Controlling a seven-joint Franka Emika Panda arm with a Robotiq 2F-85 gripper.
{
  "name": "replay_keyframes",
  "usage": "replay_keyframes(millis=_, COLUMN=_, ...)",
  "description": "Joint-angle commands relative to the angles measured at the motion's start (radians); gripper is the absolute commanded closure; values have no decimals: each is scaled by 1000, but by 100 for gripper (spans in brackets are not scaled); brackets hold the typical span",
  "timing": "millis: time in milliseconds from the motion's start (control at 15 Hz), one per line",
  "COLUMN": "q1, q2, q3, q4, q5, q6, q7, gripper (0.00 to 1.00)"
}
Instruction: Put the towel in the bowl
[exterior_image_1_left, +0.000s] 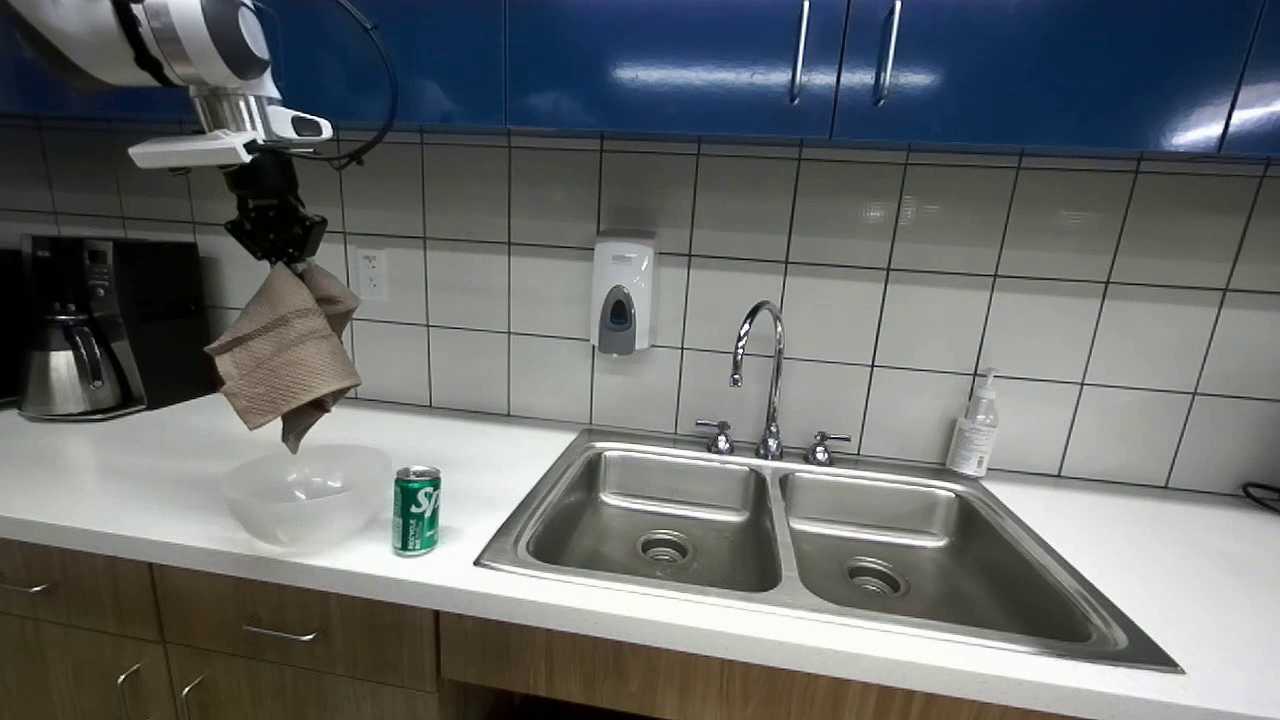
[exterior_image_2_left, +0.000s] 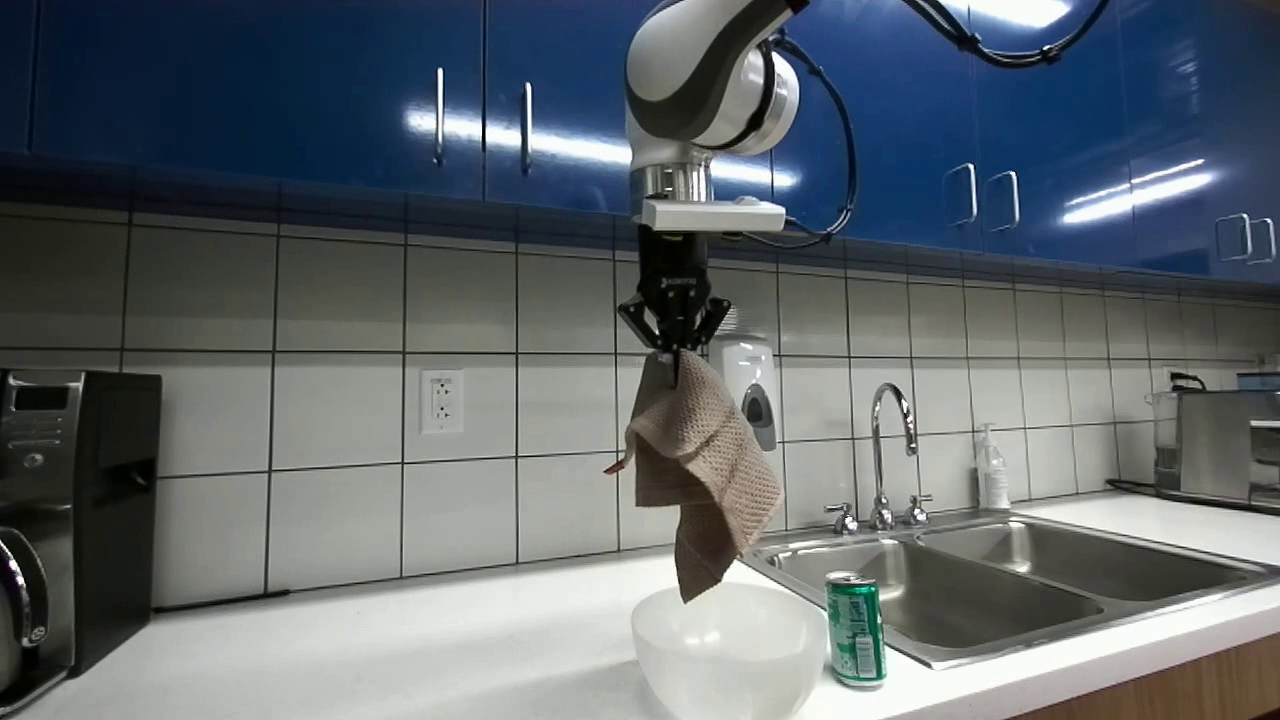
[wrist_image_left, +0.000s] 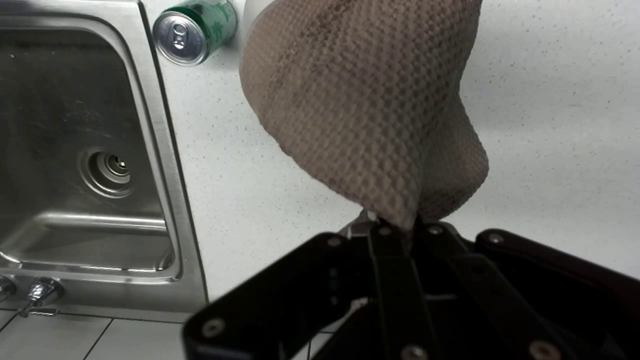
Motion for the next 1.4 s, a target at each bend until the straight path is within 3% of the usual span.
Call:
replay_keyframes(millis=0, q1=-46, q2=-65, q3=42, q4=-92, q5=12, q6=20, q7=24, gripper=99)
replay_keyframes(millis=333, q1=-70, q2=-52, q3=46, q4=-151, q5=42, q6=84, q7=32, gripper=99)
replay_keyframes(millis=867, q1=-92, q2=7, q3=42, q4=-221, q5=141, q6=288, q7=29, gripper=99)
replay_keyframes(millis=1333, q1=-90, q2=78, q3=30, q4=-219, q5=109, q6=309, q7=31, gripper=99)
